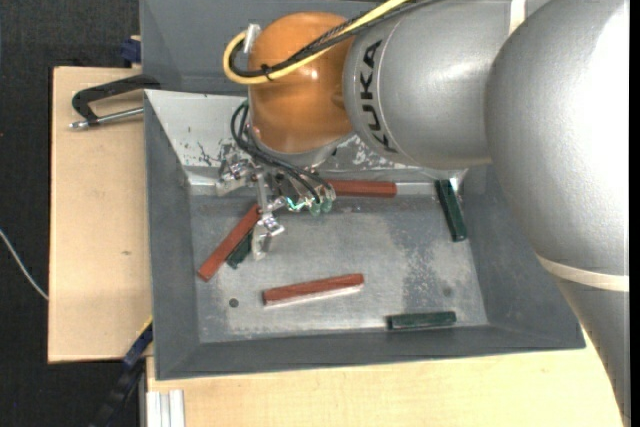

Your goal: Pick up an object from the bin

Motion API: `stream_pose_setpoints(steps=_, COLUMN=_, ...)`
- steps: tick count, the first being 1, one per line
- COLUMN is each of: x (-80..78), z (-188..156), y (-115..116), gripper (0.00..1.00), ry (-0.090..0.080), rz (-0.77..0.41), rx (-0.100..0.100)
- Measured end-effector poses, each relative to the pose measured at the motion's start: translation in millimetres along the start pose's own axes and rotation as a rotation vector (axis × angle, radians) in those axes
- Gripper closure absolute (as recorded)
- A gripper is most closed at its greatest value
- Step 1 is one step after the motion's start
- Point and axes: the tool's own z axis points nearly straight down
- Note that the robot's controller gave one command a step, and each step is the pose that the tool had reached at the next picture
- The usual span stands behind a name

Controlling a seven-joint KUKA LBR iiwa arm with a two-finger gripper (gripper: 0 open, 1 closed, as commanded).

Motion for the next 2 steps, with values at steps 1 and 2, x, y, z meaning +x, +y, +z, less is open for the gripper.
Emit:
stream_pose_setpoints(steps=1, x=0.9, z=-67.8, y=-7.4, gripper=0.00, ry=-0.003, rz=0.012, rx=0.001)
stream_pose_setpoints(steps=2, x=-2.7, z=-64.8, y=-9.8, gripper=0.00, ry=-0.019, rz=-0.061, rx=0.005)
